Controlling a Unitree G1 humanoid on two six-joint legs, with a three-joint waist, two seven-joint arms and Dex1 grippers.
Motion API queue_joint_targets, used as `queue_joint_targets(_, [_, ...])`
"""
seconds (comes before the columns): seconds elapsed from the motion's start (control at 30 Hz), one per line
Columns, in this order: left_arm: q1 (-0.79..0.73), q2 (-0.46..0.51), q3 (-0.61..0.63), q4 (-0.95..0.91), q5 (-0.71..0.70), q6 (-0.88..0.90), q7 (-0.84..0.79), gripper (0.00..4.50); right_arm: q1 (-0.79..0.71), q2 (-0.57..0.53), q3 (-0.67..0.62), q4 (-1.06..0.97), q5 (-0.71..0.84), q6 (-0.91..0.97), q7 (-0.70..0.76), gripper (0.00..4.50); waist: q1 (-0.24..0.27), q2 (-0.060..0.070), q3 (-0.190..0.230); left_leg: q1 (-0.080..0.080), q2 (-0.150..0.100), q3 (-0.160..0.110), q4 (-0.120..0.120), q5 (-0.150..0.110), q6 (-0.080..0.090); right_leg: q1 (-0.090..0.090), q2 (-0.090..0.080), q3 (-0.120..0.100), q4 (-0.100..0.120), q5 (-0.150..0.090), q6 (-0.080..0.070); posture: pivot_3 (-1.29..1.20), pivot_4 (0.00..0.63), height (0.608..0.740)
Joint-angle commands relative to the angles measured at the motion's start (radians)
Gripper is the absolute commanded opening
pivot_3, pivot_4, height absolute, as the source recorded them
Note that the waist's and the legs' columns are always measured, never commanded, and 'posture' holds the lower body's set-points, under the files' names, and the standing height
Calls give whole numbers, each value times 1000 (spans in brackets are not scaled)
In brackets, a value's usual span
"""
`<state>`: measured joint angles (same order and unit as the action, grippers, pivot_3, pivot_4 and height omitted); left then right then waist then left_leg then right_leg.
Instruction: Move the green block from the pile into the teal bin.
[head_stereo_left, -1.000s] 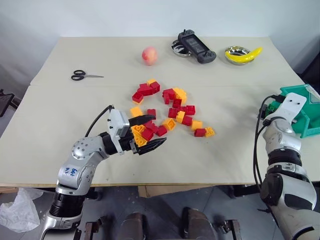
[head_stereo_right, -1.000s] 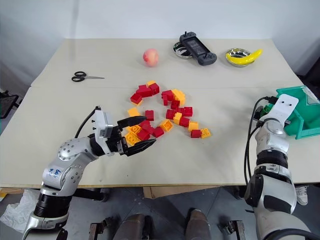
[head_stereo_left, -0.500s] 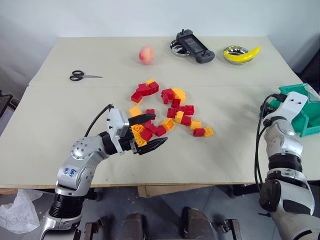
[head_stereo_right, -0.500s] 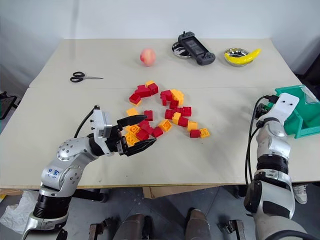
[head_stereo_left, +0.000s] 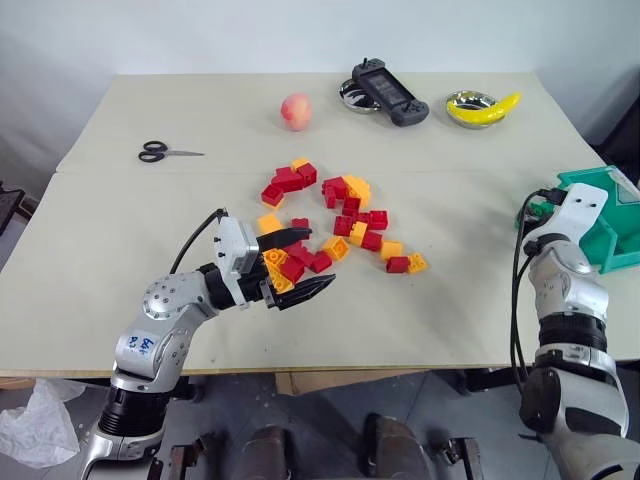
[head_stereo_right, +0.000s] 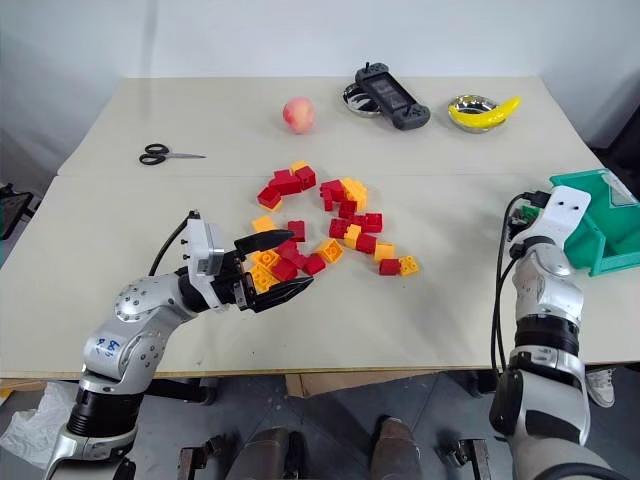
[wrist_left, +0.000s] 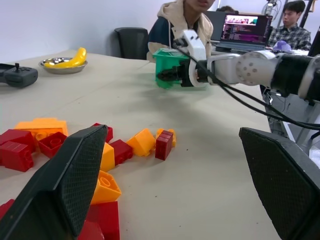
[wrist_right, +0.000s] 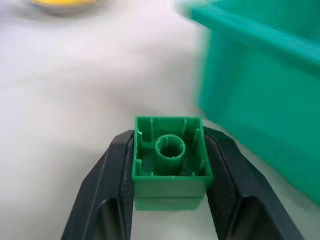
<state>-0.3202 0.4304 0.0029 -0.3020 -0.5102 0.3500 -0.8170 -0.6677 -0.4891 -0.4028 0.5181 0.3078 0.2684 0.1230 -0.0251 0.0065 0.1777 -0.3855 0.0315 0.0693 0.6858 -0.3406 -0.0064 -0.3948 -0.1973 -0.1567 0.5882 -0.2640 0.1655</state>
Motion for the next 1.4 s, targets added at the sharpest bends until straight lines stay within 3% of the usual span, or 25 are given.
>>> queue_joint_targets(0.03, [1, 0, 19, -42, -37, -1, -3, 4500, 62, -51, -71, -298, 124, 109, 64, 1476, 6, 0, 0, 0, 0, 0, 0, 0, 0, 0, 0, 0, 0, 0, 0, 0, 150, 740])
queue_joint_targets(0.13, [-13, -8, 4, -48, -52, 7, -11, 4500, 112, -116, -136, -414, 163, 193, 55, 1476, 23, 0, 0, 0, 0, 0, 0, 0, 0, 0, 0, 0, 0, 0, 0, 0, 150, 740])
queue_joint_targets(0.23, [-43, -36, -25, -45, -62, 14, -12, 4500, 125, -216, -215, -386, 129, 211, 10, 1476, 40, 0, 0, 0, 0, 0, 0, 0, 0, 0, 0, 0, 0, 0, 0, 0, 150, 740])
queue_joint_targets(0.43, [-115, -95, -94, 16, -32, -12, -41, 4500, 33, -374, -194, 16, 8, 85, -15, 1476, 42, 0, 0, 0, 0, 1, 1, 0, 0, 1, 0, 0, -1, 0, 0, 0, 150, 740])
queue_joint_targets(0.67, [-143, -112, -108, 38, -22, -22, -44, 4500, -135, -407, -141, 411, -28, -37, 51, 1476, 9, 1, 0, 1, 0, 2, -3, 1, 0, 0, 0, 0, -2, 0, 0, 0, 150, 740])
queue_joint_targets(0.83, [-120, -101, -92, 21, -21, -20, -35, 4500, -161, -412, -150, 465, -10, -88, 87, 3227, 14, 1, 0, 1, 0, 2, -3, 1, 0, 0, 0, 0, -2, 0, 0, 0, 150, 740])
queue_joint_targets(0.97, [-102, -90, -82, 16, -18, -24, -31, 4500, -139, -421, -162, 446, 10, -87, 119, 4459, 23, 1, 0, 1, 0, 2, -2, 1, 0, 0, 0, 0, -2, 0, 0, 0, 150, 740])
queue_joint_targets(1.07, [-93, -78, -71, 18, -10, -27, -27, 4500, -126, -417, -179, 393, 52, -90, 201, 4459, 26, 1, 0, 0, 0, 2, -2, 1, 0, 0, 0, 0, -2, 0, 0, 0, 150, 740])
queue_joint_targets(1.13, [-81, -52, -58, 29, 7, -38, -31, 4500, -98, -383, -177, 270, 129, -72, 371, 4459, 23, 2, 0, 0, 0, 2, -2, 1, 0, 0, 0, 0, -3, 0, 0, 0, 150, 740])
queue_joint_targets(1.27, [-35, 26, -20, 56, 48, -74, -50, 4500, 98, -338, -46, -104, 212, -45, 712, 4459, 20, 2, 0, 1, 0, 2, -3, 1, 0, 0, 1, 0, -3, 0, 0, 0, 150, 740])
queue_joint_targets(1.4, [32, 116, 53, 58, 56, -108, -74, 4500, 239, -287, 9, -348, 267, -74, 852, 4459, 24, 2, 0, 1, 1, 1, -2, 1, 0, 1, 1, 0, -2, 0, 0, 0, 150, 740])
